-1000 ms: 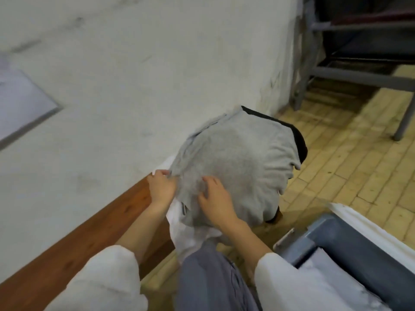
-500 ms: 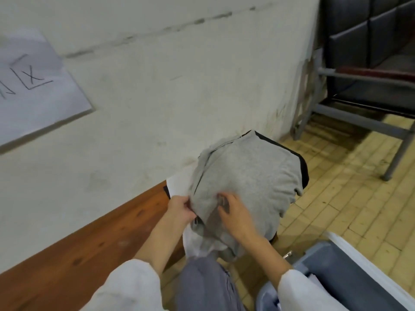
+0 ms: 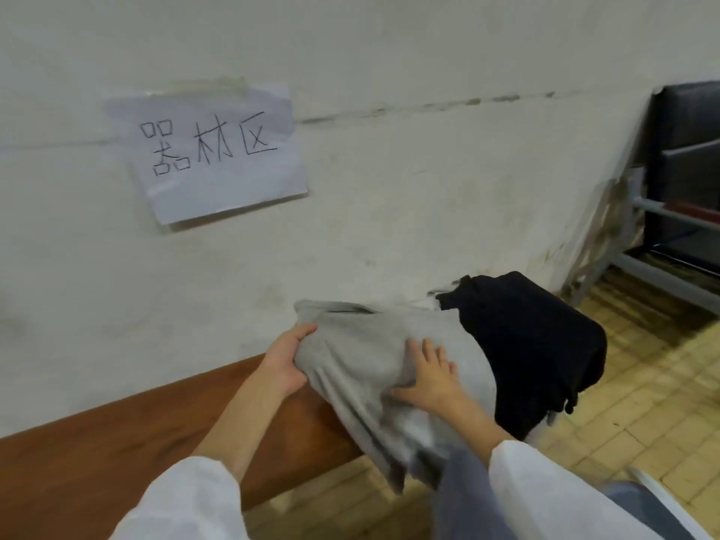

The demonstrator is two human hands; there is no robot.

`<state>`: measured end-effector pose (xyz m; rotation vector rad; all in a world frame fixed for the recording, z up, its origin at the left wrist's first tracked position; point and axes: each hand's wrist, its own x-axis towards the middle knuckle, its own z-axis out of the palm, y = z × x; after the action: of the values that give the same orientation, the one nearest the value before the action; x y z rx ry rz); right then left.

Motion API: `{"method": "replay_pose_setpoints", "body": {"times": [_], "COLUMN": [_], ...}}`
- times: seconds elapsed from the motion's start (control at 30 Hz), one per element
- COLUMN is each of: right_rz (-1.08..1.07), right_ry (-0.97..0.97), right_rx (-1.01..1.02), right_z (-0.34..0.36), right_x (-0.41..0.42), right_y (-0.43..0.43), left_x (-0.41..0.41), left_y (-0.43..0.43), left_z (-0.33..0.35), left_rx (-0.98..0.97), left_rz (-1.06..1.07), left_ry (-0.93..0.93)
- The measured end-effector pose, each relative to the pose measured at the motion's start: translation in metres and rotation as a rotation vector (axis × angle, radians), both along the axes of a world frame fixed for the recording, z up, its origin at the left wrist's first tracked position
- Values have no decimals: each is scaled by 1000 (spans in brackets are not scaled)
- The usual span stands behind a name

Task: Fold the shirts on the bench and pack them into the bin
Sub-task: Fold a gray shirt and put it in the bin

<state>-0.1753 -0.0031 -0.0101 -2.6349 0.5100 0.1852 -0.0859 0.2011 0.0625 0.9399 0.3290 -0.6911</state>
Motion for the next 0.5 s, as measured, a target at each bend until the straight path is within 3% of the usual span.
{"method": "replay_pose_setpoints", "body": {"times": [0.1, 0.2, 0.3, 0.4, 0.5], "right_rz": [142, 347, 470, 464, 302], "right_ry": [117, 205, 211, 145, -61], "right_rx": [56, 11, -40, -55, -102], "right_z": [-19, -36, -39, -36, -37], "right_x": [18, 31, 35, 40, 45], "right_y": [66, 142, 201, 242, 245], "left_x": [10, 17, 20, 7, -12], "left_y": [66, 136, 192, 227, 220], "left_z": [-13, -26, -50, -75, -93], "left_rx": [-56, 183, 754, 1488, 1962], "left_rz": [119, 185, 221, -81, -344], "left_ry": [-89, -134, -230, -362, -490]}}
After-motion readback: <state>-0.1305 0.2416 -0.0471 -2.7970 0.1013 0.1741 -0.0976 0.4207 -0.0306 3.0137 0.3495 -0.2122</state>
